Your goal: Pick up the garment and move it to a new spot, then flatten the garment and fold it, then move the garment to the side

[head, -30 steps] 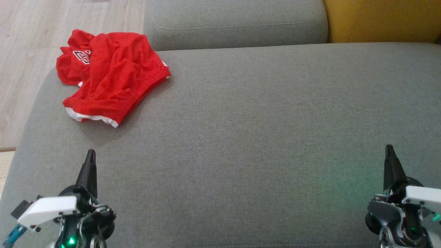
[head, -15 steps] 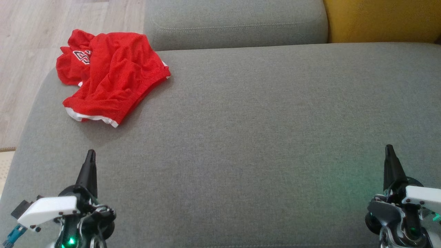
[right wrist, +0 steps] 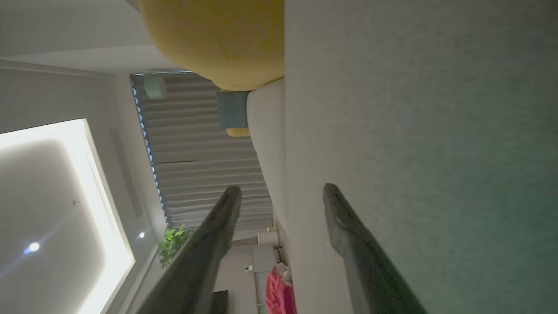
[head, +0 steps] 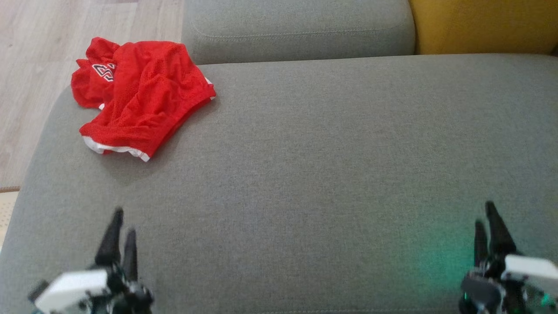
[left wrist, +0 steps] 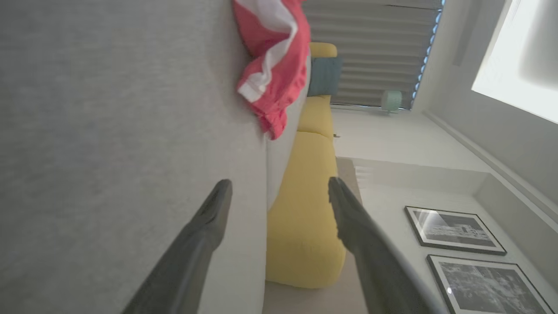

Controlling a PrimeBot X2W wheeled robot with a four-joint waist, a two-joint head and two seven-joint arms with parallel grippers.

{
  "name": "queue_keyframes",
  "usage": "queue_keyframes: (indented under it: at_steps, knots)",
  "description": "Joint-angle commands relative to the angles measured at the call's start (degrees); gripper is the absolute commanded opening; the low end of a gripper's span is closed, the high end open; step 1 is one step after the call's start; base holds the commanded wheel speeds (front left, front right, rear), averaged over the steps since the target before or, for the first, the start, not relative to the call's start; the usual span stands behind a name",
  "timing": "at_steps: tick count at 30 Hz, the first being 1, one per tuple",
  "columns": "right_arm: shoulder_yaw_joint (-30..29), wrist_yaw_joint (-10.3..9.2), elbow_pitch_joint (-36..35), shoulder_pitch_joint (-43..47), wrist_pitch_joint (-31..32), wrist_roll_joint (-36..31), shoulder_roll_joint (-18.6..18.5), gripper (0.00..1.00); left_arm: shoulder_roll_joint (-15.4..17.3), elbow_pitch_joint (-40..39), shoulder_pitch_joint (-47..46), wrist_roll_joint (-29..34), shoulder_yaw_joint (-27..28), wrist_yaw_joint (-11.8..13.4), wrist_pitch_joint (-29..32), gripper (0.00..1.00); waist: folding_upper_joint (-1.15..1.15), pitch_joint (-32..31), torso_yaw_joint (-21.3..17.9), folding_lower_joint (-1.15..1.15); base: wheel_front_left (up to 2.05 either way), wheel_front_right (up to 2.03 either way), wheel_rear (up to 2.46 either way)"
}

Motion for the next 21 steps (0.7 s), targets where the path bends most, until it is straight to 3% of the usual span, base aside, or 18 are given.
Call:
queue_keyframes:
  at_steps: [1,21]
  knots:
    - [0.10,0.00,0.86,0.69,-0.08,-0.03,0.07,1.00,-0.26,0.79,0.82,0.03,-0.09,0.01,-0.08,1.00,0.00,-0.01,0.00,0.00,0.00,0.00,0.00]
    - [2.13,-0.01,-1.49,0.87,-3.29,-5.04,-0.01,1.00,-0.07,-3.40,1.46,4.30,-1.88,1.01,-3.32,1.00,0.00,-0.39,-0.11,0.00,0.00,0.00,0.00]
